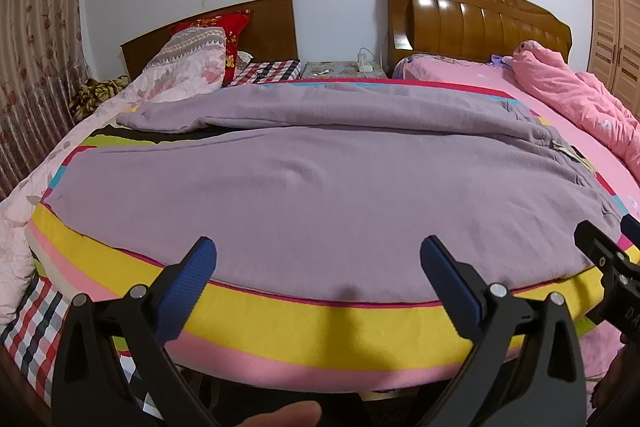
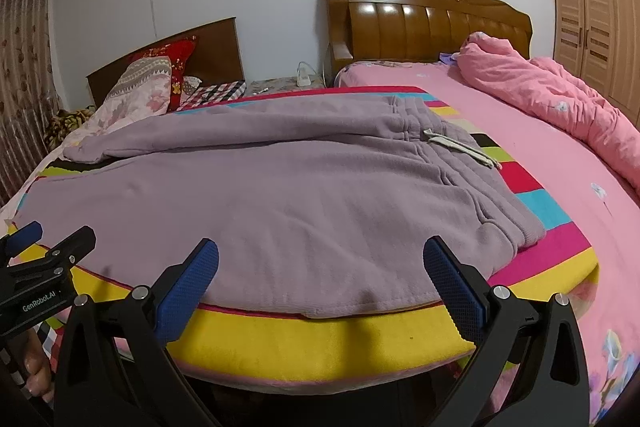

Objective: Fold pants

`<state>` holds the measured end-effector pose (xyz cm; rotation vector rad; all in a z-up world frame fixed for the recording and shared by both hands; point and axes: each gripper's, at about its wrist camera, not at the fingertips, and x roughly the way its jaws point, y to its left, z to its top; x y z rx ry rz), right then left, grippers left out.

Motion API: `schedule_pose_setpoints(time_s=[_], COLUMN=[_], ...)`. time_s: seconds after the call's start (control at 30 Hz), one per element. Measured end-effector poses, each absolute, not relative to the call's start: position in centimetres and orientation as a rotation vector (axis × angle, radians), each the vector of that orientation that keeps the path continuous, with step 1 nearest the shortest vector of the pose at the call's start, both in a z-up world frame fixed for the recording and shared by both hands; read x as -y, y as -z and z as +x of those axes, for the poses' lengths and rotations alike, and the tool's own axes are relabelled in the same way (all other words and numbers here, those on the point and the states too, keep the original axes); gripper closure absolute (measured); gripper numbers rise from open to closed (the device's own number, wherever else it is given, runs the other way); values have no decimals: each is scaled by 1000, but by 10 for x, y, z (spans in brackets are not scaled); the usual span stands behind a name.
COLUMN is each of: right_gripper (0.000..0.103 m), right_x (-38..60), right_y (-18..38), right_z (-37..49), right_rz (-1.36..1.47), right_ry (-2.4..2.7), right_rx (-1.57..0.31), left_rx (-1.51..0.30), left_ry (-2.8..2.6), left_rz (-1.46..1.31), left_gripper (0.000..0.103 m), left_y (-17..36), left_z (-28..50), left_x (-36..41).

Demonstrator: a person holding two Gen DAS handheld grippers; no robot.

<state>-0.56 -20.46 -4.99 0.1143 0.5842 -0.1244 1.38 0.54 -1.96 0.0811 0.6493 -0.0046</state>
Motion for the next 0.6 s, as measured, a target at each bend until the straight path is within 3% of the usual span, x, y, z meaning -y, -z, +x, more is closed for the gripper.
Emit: schedule_pose_setpoints(time_s=[0.33,0.5,0.6], right_gripper=[4,4,4], right_x=[227,269,301], right_y=[19,-14,-19], right_z=[44,138,218], right_rz=[69,-108,-159], right_ry=[-10,-48,-51], right_rx=[-644,-682,-731], left_rx=[-680,-674,-769], left_ry=[95,105,103], left_rz=[252,583,647], left_gripper=[1,1,1], left_y=[15,5,-7], left_z=[46,110,187], left_x=[8,24,19])
